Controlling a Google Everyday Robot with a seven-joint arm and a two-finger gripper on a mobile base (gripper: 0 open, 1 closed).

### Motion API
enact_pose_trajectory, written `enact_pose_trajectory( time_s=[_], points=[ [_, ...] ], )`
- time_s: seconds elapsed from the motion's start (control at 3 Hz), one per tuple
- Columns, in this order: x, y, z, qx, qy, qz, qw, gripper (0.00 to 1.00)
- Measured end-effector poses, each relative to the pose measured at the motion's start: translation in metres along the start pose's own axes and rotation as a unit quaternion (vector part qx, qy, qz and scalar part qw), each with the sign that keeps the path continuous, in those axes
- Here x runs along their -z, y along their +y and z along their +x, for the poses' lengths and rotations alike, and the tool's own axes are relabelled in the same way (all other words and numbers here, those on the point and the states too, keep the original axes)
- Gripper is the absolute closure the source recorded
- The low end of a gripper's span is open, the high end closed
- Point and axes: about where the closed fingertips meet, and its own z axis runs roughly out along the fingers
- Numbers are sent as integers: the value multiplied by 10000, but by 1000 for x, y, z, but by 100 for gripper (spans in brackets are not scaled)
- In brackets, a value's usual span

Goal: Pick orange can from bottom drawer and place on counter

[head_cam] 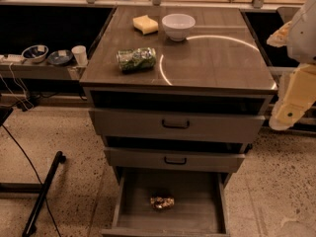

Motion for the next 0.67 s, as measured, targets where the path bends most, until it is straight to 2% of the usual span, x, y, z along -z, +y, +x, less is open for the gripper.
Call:
enact_pose_trajectory(
  time_s=[0.33,0.67],
  points=[
    [-1,0,1,-8,-30,77,10000,0],
    [-27,23,7,-167,-344,84,9992,0]
  ],
)
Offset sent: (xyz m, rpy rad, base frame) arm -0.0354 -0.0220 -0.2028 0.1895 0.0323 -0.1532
